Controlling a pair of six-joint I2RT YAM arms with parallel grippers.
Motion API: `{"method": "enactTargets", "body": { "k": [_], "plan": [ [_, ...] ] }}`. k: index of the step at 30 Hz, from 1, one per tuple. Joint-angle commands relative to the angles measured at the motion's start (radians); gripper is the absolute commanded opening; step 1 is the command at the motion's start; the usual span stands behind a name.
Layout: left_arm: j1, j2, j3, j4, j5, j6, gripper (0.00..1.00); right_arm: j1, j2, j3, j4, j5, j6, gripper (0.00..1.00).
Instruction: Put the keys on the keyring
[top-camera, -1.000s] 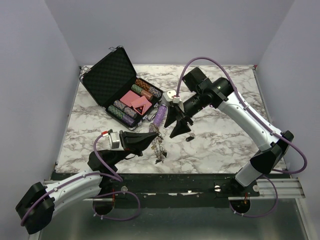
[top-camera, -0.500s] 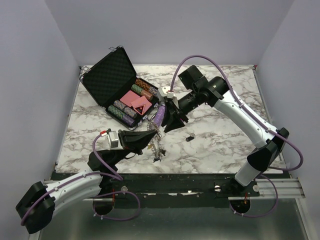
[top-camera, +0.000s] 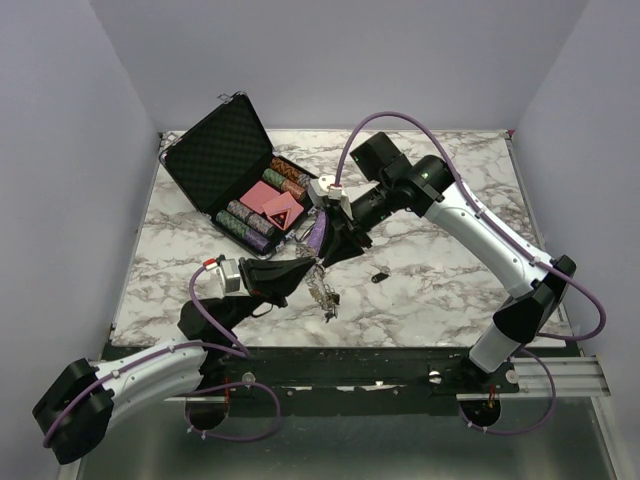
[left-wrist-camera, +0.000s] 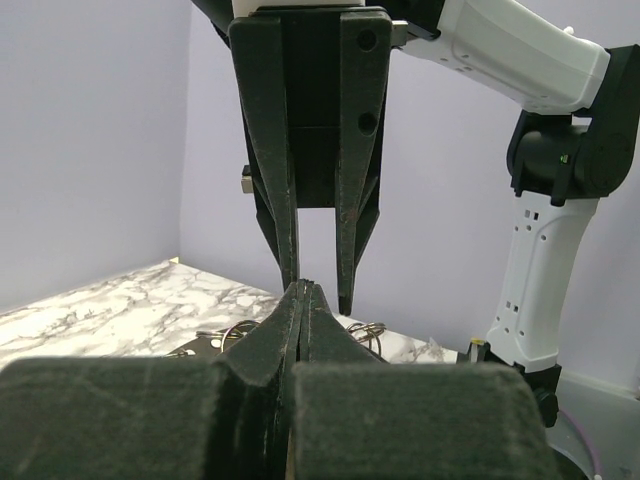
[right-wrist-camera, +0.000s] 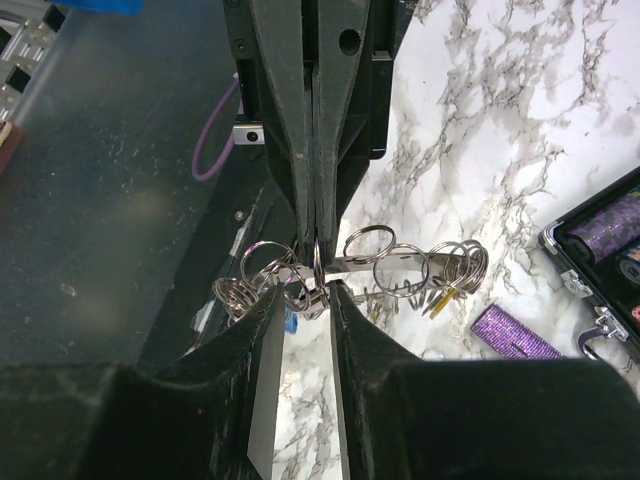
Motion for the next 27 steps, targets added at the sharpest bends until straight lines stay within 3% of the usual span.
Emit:
{"method": "enactTargets", "body": {
  "k": [1, 12, 24, 27],
  "plan": [
    [0.003, -0.002, 0.030, 0.084, -0.022, -0.005, 0.00, 0.009, 0.023, 0.024, 0.026, -0.013, 0.021, 0.32],
    [0.005, 0.008, 0.032, 0.090, -0.019, -0.011, 0.00, 0.015, 0.029, 0.032, 0.046, -0.021, 0.050, 0.29],
    [0.003, 0.014, 0.032, 0.089, -0.020, -0.016, 0.00, 0.014, 0.024, 0.040, 0.046, -0.016, 0.074, 0.06],
    [0.005, 0.017, 0.029, 0.081, -0.017, -0.024, 0.00, 0.015, 0.026, 0.064, -0.001, -0.013, 0.013, 0.01]
  ]
}}
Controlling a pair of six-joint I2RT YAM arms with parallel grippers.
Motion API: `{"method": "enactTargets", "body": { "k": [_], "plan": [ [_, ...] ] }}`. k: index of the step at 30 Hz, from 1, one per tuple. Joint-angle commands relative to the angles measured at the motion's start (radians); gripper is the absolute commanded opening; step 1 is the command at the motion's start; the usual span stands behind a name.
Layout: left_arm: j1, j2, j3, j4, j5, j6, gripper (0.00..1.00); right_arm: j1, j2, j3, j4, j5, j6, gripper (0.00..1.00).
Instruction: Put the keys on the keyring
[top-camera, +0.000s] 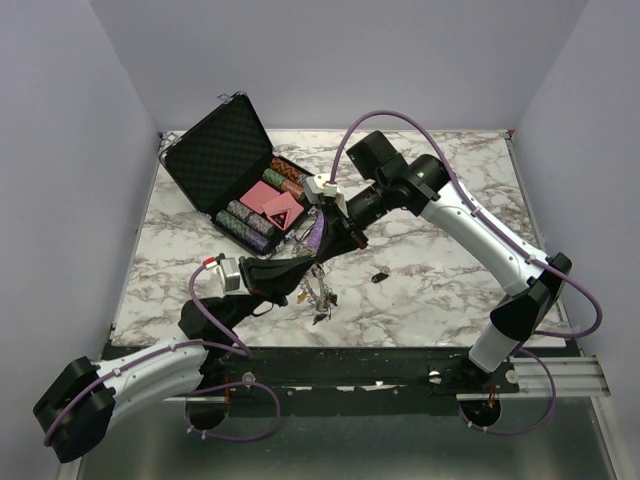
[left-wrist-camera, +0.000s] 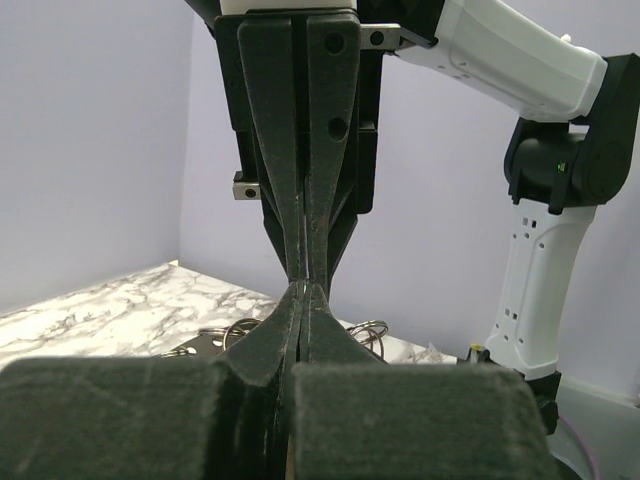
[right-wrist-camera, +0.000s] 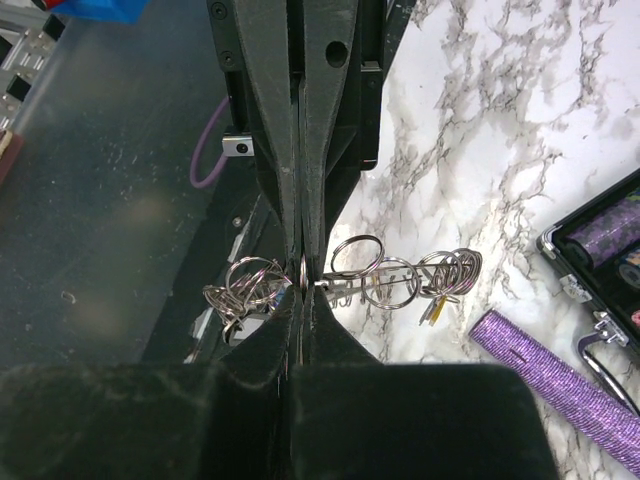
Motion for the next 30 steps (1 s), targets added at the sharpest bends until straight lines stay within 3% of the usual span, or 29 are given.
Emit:
{"method": "enactTargets", "body": {
  "k": [1, 8, 14, 21, 23, 26, 30],
  "plan": [
    [0.005, -0.001, 0.024, 0.061, -0.013, -0.022, 0.00, 0.009, 0.007, 0.060, -0.033, -0.009, -0.042, 0.01],
    [0.005, -0.075, 0.020, -0.084, -0.011, -0.020, 0.00, 0.010, -0.010, 0.038, -0.053, 0.041, -0.065, 0.00],
    [0.008, -0.172, 0.027, -0.235, -0.010, 0.000, 0.23, 0.009, -0.024, 0.018, -0.070, 0.064, -0.088, 0.00],
    [0.023, -0.216, 0.030, -0.316, 0.033, -0.008, 0.32, 0.009, -0.027, 0.015, -0.082, 0.080, -0.101, 0.00],
    [0.032, -0.259, 0.057, -0.428, 0.059, 0.009, 0.41, 0.009, -0.028, 0.014, -0.096, 0.109, -0.123, 0.00],
    [0.037, -0.325, 0.157, -0.766, 0.076, 0.110, 0.54, 0.015, -0.034, 0.018, -0.134, 0.178, -0.176, 0.00],
    [0.037, -0.376, 0.278, -1.067, 0.047, 0.214, 0.68, 0.030, -0.050, 0.014, -0.171, 0.276, -0.238, 0.00]
  ]
}}
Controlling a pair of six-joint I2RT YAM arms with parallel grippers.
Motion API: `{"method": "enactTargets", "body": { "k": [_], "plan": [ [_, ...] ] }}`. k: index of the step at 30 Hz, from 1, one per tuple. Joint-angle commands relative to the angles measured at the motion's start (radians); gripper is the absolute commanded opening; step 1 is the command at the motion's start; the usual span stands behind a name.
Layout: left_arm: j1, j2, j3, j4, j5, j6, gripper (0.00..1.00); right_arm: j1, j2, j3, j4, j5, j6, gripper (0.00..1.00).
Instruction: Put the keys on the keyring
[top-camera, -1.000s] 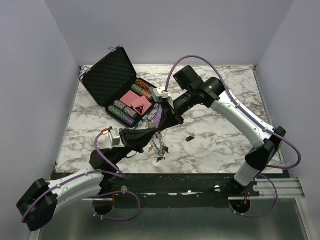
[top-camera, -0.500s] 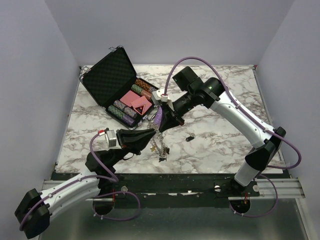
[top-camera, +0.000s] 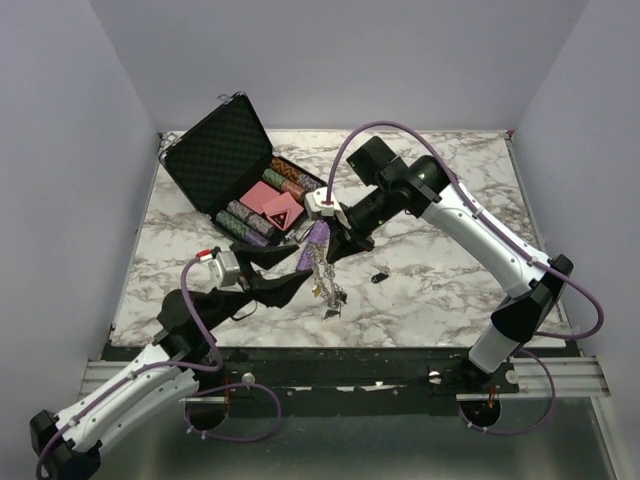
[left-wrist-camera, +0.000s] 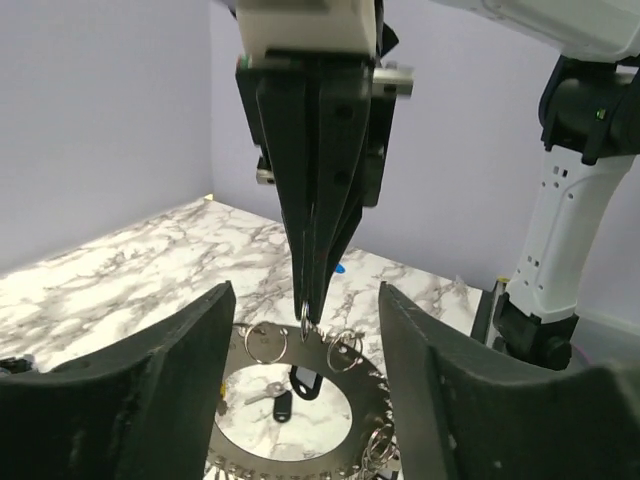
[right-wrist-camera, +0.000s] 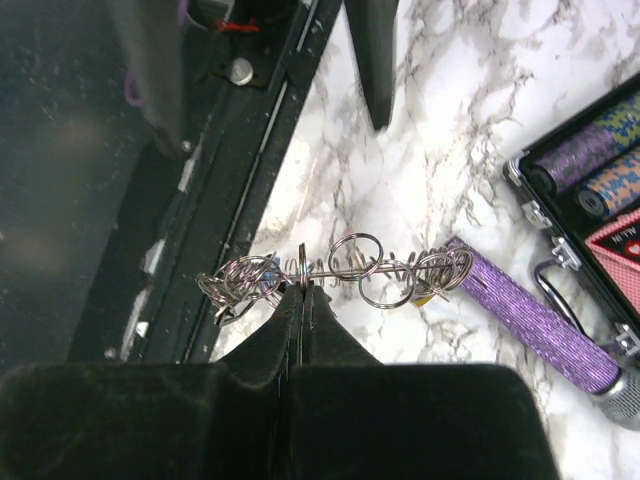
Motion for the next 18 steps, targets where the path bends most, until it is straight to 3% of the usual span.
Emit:
{"method": "enactTargets", "body": {
  "k": [1, 2, 5, 8, 12, 18],
  "plan": [
    [0.003, -0.048, 0.156, -0.460, 0.013, 0.159, 0.74, 0.026, -0.048, -0.004, -0.065, 0.133, -0.097, 0.00],
    [0.003, -0.037, 0.185, -0.503, 0.016, 0.172, 0.84, 0.030, -0.048, -0.007, -0.067, 0.154, -0.104, 0.00],
    [0.005, 0.022, 0.267, -0.616, 0.039, 0.211, 0.99, 0.044, -0.053, -0.008, -0.076, 0.211, -0.124, 0.00],
    [0.005, 0.078, 0.304, -0.655, 0.059, 0.234, 0.99, 0.049, -0.054, -0.008, -0.075, 0.234, -0.124, 0.00],
    [0.003, 0.118, 0.312, -0.623, 0.099, 0.277, 0.93, 0.050, -0.056, -0.018, -0.076, 0.247, -0.122, 0.00],
    [0.005, 0.205, 0.321, -0.528, 0.174, 0.306, 0.67, 0.052, -0.053, -0.018, -0.071, 0.244, -0.118, 0.00]
  ]
}}
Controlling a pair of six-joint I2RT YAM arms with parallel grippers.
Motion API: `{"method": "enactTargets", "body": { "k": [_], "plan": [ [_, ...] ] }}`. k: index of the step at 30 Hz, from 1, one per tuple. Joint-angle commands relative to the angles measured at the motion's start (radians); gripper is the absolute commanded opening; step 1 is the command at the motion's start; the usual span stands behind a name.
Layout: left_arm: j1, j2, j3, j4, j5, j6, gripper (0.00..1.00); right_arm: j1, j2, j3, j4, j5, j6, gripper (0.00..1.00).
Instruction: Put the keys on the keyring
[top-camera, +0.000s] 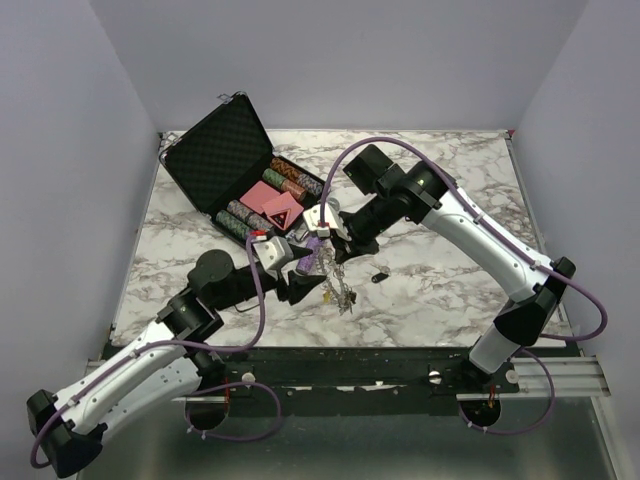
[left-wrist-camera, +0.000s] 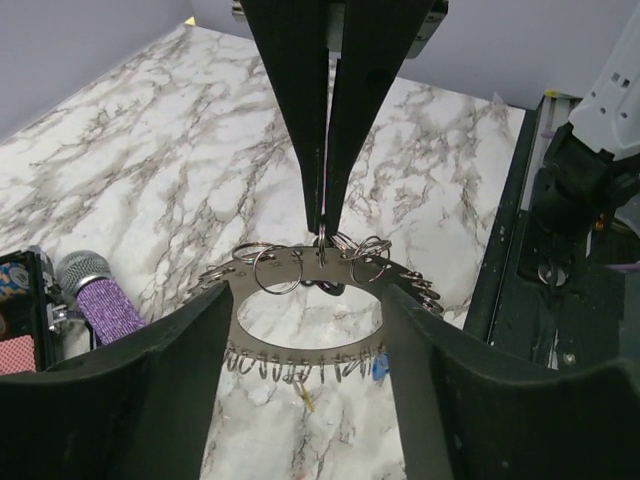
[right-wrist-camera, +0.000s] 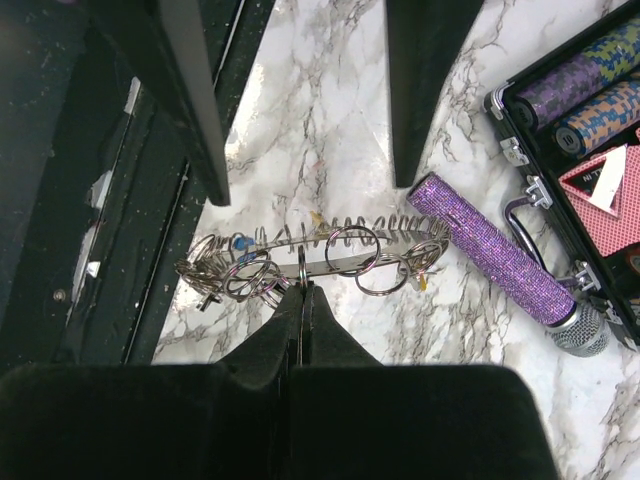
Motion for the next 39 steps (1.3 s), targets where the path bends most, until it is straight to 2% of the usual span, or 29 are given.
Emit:
{"method": "enactTargets", "body": {
  "k": [1, 6, 13, 23, 39],
  "plan": [
    [0.003, 0.047, 0.013, 0.080, 0.094, 0.047, 0.64, 0.007, -0.032, -0.003, -0.010, 0.010, -0.008, 0.00],
    [0.003, 0.056, -0.037, 0.205, 0.099, 0.051, 0.54, 0.007, -0.033, -0.007, -0.010, 0.004, -0.002, 0.00],
    [0.003, 0.107, -0.031, 0.242, 0.130, 0.079, 0.37, 0.007, -0.033, -0.004, -0.004, -0.005, 0.005, 0.00],
    [0.003, 0.140, -0.033, 0.244, 0.117, 0.083, 0.34, 0.008, -0.035, 0.000, -0.005, -0.016, 0.010, 0.00],
    [0.002, 0.171, -0.007, 0.210, 0.127, 0.100, 0.22, 0.007, -0.033, 0.003, -0.005, -0.030, 0.016, 0.00]
  ]
}}
